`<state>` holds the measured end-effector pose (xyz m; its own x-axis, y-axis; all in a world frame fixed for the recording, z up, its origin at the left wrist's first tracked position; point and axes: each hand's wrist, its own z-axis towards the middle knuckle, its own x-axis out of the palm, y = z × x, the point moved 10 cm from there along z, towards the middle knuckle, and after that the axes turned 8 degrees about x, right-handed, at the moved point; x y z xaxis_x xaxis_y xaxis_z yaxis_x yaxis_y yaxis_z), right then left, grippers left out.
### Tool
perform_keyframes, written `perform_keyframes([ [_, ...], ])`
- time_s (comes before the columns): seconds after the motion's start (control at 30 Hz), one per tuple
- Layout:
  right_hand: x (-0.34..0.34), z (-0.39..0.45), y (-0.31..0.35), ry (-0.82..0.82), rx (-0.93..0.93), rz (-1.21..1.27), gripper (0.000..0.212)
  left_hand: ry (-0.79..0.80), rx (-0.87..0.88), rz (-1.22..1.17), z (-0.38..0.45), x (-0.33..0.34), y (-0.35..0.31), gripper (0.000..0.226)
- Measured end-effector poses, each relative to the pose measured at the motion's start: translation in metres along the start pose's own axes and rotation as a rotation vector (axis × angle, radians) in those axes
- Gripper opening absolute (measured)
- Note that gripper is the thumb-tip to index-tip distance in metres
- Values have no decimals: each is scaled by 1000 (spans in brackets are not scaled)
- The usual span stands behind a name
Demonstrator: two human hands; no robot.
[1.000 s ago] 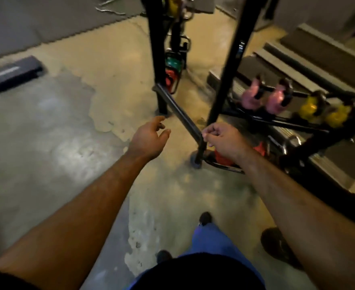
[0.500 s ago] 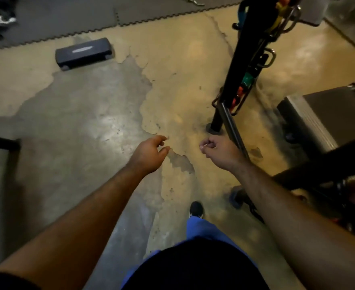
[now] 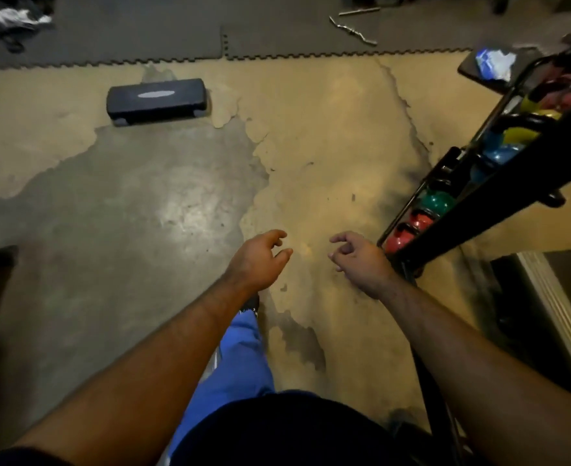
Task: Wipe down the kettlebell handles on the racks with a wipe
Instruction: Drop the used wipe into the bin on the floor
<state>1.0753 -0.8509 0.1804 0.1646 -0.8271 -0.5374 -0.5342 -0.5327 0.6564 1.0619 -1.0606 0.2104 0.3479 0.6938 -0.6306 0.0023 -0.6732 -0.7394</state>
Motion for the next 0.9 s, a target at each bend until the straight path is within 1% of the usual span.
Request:
perform_keyframes([
  [0.13,-12,82,59,-20,75,-7,14,40,-2,-78,111,-51,6,43],
  [0.23,-44,139,103,-75,109,16,11,90,39,-67,188,-88,-17,43],
  [0.37,-87,219,147,-185,94,89,12,101,132,-7,303,-122,-50,42],
  [0.53,-133,327,169,-235,149,147,13,210,198,79,439,-108,-84,43],
  [0.67,-180,425,171,-257,209,194,6,286,211,126,554,-76,-116,42],
  [0.8,-247,500,182,-292,272,234,4,393,208,164,650,-54,-158,43],
  [0.9,-302,552,194,-332,298,282,5,421,271,159,728,-49,-203,45],
])
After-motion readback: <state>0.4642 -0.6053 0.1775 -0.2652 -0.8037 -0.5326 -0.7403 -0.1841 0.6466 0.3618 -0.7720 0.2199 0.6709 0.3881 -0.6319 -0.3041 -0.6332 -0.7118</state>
